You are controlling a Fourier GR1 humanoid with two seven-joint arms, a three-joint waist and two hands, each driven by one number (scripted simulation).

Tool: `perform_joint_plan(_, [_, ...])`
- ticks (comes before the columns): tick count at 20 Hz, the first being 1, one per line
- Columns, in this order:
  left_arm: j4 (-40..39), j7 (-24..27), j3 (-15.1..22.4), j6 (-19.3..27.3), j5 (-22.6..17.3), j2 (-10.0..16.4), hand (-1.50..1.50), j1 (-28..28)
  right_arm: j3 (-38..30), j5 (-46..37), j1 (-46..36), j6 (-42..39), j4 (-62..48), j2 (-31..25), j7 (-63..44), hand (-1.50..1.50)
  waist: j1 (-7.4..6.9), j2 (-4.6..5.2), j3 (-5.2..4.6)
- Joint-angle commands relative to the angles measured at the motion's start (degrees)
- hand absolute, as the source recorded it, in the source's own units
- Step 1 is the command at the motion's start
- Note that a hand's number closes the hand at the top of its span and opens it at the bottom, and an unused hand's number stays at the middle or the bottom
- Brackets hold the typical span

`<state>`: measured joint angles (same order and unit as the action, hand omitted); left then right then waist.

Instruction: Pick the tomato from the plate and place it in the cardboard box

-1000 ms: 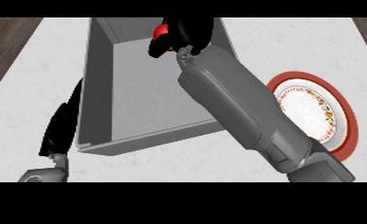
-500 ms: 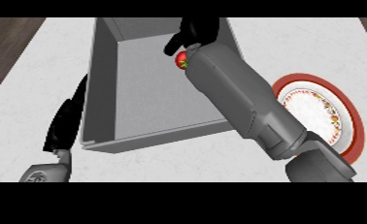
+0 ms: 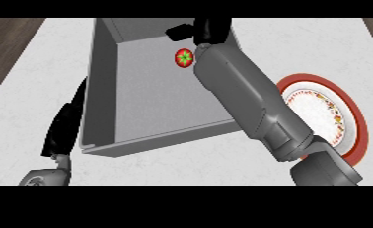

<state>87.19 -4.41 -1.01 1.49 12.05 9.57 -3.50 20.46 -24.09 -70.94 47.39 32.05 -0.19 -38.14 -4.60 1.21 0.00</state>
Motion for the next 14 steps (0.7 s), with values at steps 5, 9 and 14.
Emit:
perform_joint_plan(5, [1.26, -2.09, -0.77, 0.19, -0.1, 0.29, 0.0, 0.77, -6.25, 7.09, 5.19, 15.93, 9.11, 0.18, 9.78, -1.5, 2.48, -0.82, 0.08])
perform_joint_plan(9, [-0.15, -0.11, -2.56, 0.13, -0.7, 1.1, 0.0, 2.66, -10.27, 5.91, 10.55, 17.64, 12.08, -1.86, 12.36, -1.5, 4.51, -1.16, 0.02])
perform_joint_plan(14, [3.06, -0.49, -6.04, -1.99, -3.91, 3.66, 0.0, 4.91, -11.24, 6.89, 21.82, 13.13, 26.2, -9.0, 12.63, -1.5, 5.46, -1.67, 0.04])
